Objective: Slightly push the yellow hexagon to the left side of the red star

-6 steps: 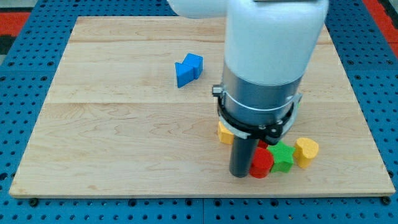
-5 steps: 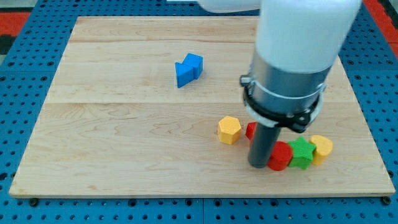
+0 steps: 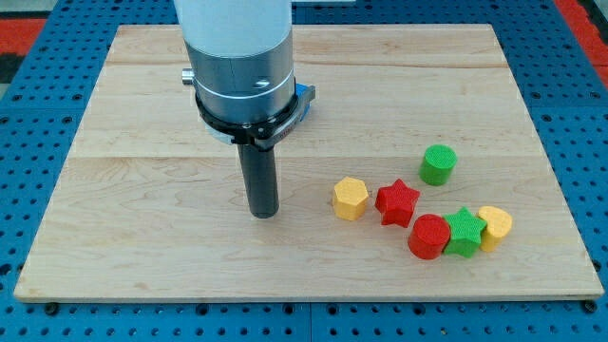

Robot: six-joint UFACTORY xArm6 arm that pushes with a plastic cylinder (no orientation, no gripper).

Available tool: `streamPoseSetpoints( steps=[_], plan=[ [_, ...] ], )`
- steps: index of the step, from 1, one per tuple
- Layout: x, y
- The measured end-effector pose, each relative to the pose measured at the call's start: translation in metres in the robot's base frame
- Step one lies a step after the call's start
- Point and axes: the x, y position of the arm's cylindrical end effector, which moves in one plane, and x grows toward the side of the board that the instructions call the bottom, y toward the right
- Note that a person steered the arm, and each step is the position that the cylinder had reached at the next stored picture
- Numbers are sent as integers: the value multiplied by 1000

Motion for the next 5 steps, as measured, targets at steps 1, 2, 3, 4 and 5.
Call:
streamPoseSetpoints(
  steps=[1,2,3,4,5],
  plan=[
    [0,0],
    [-10,22],
    [-22,57],
    [-10,88],
    [4,105]
  ],
)
